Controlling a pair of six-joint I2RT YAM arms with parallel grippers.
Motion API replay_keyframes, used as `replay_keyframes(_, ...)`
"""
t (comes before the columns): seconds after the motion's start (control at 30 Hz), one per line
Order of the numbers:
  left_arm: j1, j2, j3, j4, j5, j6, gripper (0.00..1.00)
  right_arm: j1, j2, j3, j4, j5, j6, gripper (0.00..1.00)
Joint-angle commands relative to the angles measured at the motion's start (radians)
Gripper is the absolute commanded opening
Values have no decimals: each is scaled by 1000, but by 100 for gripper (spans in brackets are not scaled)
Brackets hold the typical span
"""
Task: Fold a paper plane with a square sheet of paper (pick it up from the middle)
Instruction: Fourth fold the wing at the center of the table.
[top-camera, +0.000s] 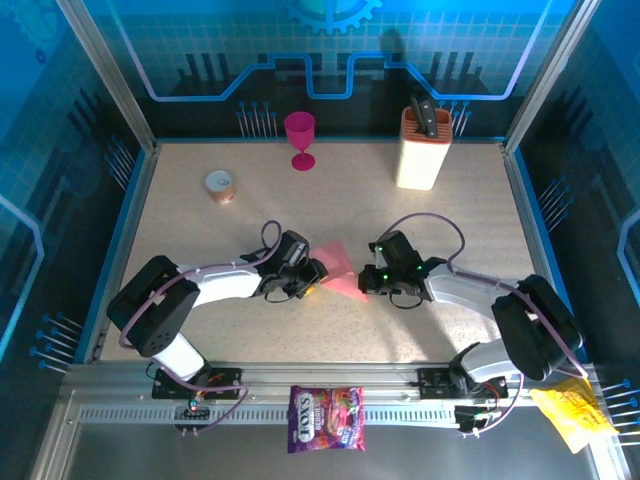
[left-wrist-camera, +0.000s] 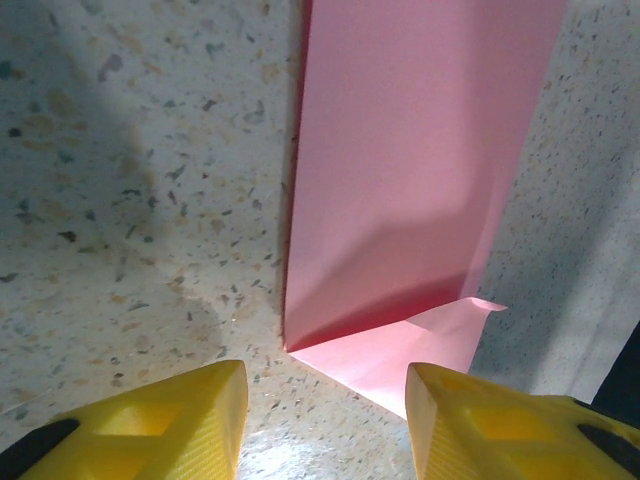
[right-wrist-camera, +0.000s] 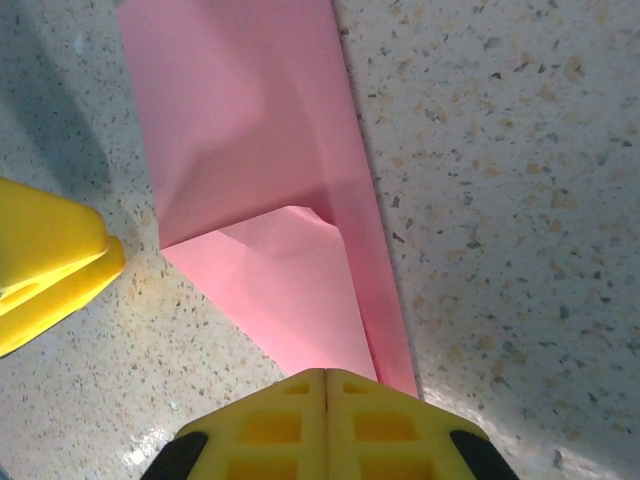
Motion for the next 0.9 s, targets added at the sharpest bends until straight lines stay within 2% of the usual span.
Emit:
replay_keyframes(0.0,5,14,29,-28,9,18,47,7,51,28,23,-29,-6,0)
replay_keyframes(0.37,5,39,38,-22,20,19,47,-13,171,24,77,-48,2,0)
replay_keyframes(0.87,5,89,91,-16,24,18,46,-24,225,-23,135,-65,23,0)
